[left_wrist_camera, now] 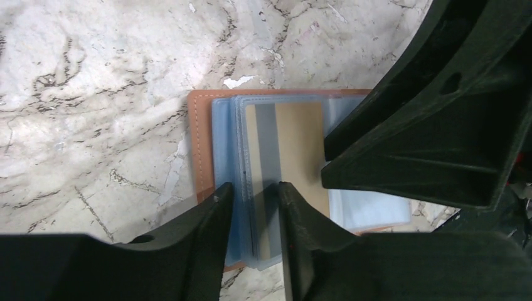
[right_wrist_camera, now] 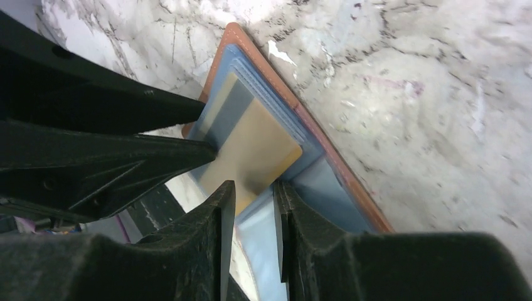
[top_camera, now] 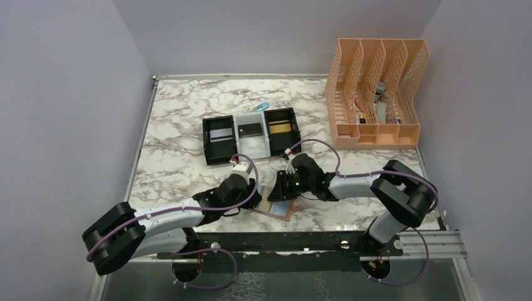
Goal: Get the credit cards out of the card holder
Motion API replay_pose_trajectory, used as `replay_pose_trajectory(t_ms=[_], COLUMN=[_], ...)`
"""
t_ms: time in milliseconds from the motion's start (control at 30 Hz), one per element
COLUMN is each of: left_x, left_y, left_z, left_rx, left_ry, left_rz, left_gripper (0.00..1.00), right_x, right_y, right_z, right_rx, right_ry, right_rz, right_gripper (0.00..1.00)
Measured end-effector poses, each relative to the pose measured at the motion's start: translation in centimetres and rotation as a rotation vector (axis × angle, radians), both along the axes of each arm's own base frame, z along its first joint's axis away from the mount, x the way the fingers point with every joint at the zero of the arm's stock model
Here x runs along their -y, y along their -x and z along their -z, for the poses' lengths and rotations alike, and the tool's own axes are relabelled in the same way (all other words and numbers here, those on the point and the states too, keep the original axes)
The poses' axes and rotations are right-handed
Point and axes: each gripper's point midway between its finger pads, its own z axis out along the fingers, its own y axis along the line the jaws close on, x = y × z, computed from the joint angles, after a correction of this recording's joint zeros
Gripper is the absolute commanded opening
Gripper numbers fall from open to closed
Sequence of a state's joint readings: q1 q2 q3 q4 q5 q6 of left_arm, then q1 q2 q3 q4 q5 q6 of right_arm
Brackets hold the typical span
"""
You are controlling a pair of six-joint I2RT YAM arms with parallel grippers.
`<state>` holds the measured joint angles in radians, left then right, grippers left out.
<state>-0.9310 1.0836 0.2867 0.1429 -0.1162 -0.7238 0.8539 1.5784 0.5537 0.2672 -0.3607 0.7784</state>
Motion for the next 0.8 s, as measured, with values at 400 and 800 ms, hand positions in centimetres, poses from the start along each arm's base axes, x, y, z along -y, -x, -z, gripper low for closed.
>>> replay_pose_trajectory(t_ms=[400,800], left_x=[-0.9,-0.6], left_y=[2.0,4.2], left_z=[-0.1,-0.8], left_rx=[-0.021,-0.065], left_ry=[0.082,0.197], left_rz=[0.016,0.064], left_gripper=[0.12,0.30], right_x=[-0.7,-0.5], right_y=[-0.3,0.3], right_z=[0.5,0.6], right_rx=[-0.071,-0.073], right_ry=[-0.058,-0.064], right_rz=[0.095,0.069], right_gripper=[0.23,0.01])
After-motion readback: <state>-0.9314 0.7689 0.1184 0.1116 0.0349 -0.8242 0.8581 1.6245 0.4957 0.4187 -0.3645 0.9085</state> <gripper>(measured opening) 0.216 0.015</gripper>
